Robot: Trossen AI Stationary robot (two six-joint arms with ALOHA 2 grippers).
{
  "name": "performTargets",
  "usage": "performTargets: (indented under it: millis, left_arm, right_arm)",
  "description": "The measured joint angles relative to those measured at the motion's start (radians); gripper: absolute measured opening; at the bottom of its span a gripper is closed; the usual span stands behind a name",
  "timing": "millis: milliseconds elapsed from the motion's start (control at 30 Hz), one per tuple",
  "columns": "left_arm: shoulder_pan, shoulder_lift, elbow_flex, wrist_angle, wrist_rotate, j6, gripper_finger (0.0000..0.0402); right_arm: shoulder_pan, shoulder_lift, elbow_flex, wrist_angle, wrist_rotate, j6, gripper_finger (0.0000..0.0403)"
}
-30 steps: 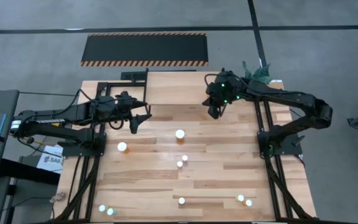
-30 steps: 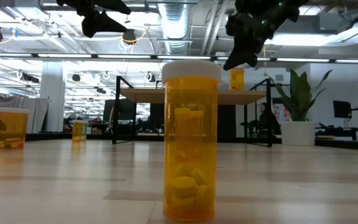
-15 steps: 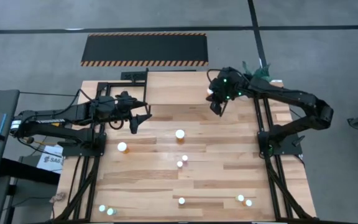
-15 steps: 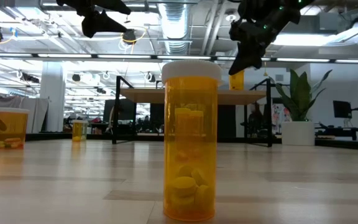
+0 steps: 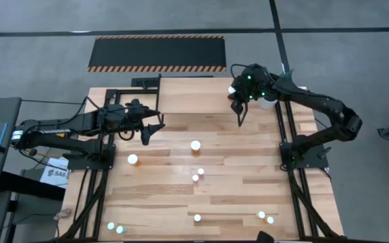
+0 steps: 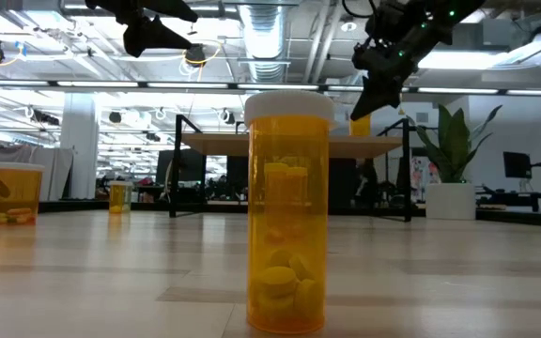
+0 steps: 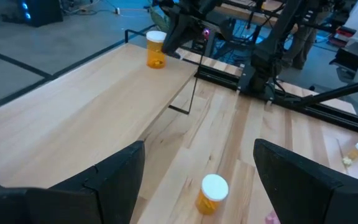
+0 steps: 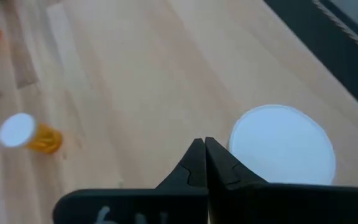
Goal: Pick and place medicine bottles onto shelf by color
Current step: Put the right large orange pill bottle on the shelf
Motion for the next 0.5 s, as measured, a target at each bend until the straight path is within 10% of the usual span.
performTargets:
  millis: [500]
  left_arm:
    - [0.000,0.000,0.000,0.003,0.000,-0.022,0.0288]
  right_arm:
    - [-0.062,0.070,0.000,0.093,-0.014,-0.038,0.0001]
